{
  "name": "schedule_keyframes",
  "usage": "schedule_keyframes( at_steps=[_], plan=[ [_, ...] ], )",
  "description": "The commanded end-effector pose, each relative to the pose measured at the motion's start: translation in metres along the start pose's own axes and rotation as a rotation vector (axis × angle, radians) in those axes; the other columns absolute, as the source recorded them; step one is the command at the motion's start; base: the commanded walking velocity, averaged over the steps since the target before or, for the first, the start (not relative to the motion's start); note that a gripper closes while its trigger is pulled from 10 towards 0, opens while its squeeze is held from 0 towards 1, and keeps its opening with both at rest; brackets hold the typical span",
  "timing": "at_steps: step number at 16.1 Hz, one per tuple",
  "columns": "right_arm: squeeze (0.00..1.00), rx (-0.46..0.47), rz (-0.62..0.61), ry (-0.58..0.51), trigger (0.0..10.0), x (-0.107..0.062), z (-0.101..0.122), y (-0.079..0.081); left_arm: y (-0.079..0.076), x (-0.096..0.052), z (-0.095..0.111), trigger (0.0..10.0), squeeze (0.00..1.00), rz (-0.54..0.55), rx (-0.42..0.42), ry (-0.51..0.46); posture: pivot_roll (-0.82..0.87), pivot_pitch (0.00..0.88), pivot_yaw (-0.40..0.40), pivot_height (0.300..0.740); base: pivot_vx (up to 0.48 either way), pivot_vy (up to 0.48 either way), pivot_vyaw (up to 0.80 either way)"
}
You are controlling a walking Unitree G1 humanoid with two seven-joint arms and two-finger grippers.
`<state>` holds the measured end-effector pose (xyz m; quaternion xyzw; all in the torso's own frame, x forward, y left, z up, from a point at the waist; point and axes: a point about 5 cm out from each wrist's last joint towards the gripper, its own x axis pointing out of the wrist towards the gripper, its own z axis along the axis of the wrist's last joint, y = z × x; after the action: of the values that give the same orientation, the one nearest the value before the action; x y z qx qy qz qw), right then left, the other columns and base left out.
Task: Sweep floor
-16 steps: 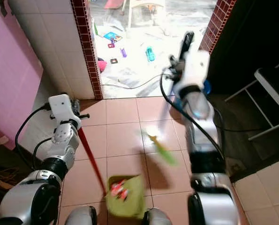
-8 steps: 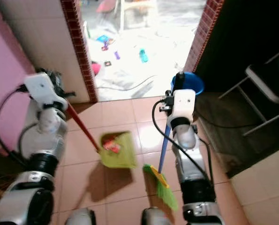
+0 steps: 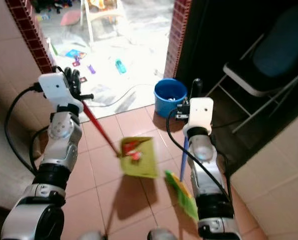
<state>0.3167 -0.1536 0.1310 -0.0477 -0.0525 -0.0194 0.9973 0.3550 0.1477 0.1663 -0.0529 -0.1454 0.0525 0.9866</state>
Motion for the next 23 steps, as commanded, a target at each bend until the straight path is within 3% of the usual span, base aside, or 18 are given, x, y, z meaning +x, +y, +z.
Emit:
schedule_keyframes(
  at_steps=[1, 3, 10, 15, 23],
  plan=[
    [0.00, 0.008, 0.018, -0.057, 10.0, 0.004, 0.013, 0.005, 0.008, 0.004, 0.015, 10.0, 0.00, 0.013, 0.021, -0.064, -0.08, 0.032, 0.014, 0.740, 0.446, 0.000, 0.00],
    [0.00, 0.004, 0.022, -0.060, 10.0, 0.006, 0.013, 0.007, 0.007, 0.006, 0.021, 10.0, 0.00, 0.017, 0.007, -0.071, -0.07, 0.034, 0.009, 0.740, 0.469, 0.000, -0.69],
    [0.00, -0.006, 0.056, -0.039, 10.0, 0.004, 0.007, 0.011, 0.003, 0.027, 0.078, 10.0, 0.00, 0.089, -0.052, -0.228, -0.07, 0.029, 0.003, 0.740, 0.466, 0.000, -0.07],
    [0.00, -0.023, 0.081, -0.031, 10.0, 0.003, 0.003, 0.012, 0.001, 0.034, 0.103, 10.0, 0.00, 0.121, -0.132, -0.269, -0.07, 0.022, 0.002, 0.740, 0.457, 0.000, 0.00],
    [0.00, -0.008, 0.140, -0.016, 10.0, -0.001, -0.001, 0.022, 0.002, 0.044, 0.130, 10.0, 0.00, 0.176, -0.139, -0.358, -0.08, 0.022, -0.002, 0.740, 0.451, 0.000, 0.00]
  ],
)
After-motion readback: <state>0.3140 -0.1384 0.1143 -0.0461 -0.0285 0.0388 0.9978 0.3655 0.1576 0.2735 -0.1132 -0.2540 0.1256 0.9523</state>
